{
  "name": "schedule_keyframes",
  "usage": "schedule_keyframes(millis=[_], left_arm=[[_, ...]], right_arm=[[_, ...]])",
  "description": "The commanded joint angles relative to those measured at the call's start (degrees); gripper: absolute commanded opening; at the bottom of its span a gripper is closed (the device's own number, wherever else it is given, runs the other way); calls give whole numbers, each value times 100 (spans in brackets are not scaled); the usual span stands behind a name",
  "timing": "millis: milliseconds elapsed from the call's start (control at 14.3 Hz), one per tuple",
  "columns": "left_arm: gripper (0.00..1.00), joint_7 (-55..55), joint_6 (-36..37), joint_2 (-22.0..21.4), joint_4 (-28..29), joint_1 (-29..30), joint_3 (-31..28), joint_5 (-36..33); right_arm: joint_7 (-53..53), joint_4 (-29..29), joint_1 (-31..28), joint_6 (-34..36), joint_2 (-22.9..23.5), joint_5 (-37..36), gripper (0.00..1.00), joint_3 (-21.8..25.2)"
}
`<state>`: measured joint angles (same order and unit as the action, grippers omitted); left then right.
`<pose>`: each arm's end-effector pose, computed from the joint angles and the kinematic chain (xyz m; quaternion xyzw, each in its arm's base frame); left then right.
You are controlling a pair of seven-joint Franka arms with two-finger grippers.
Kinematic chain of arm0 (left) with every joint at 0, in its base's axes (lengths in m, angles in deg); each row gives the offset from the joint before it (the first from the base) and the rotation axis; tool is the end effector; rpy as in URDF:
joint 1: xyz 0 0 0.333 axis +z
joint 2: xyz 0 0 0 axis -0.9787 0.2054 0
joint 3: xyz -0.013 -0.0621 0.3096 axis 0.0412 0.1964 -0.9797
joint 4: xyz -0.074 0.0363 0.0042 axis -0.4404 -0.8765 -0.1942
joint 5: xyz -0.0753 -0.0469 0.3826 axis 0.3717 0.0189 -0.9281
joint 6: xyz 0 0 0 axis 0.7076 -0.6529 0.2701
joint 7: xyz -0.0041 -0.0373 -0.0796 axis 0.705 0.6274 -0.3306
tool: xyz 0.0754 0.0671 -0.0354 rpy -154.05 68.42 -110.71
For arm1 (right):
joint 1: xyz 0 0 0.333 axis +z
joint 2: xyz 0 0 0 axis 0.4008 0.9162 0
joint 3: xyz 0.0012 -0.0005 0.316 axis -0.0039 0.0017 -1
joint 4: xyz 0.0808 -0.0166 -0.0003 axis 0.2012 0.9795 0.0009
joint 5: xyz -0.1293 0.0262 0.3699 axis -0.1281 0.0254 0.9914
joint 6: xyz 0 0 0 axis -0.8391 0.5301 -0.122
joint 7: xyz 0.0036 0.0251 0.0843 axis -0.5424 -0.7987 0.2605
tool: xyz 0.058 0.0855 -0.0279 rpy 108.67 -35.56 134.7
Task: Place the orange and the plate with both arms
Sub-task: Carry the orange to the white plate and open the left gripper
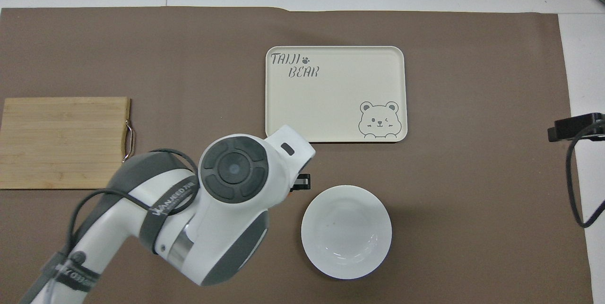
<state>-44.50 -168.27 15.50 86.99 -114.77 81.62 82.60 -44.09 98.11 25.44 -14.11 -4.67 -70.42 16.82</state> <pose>0.4229 -0.3968 0.4654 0.9987 -0.0283 -0.0192 0.0370 0.5227 -0.0310 0.6571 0.9999 -0.0124 0.0020 0.0049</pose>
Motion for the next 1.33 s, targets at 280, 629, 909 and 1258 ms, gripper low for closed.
schedule_keyframes(millis=[280, 629, 909, 1258], left_arm=[[0, -1362, -1768, 512, 780, -1301, -114, 40], [99, -2146, -2378, 1260, 729, -1743, -132, -66], [100, -2164, -1763, 682, 694, -1577, -185, -66], [100, -1744, -972, 416, 80, -690, -185, -250]], right_arm=[[-99, -20, -50, 86, -14, -57, 100, -41], [-90, -20, -50, 86, -14, -57, 100, -41], [-73, -37, -59, 77, -6, 13, 100, -41], [-46, 129, 29, -28, -93, 40, 100, -102]])
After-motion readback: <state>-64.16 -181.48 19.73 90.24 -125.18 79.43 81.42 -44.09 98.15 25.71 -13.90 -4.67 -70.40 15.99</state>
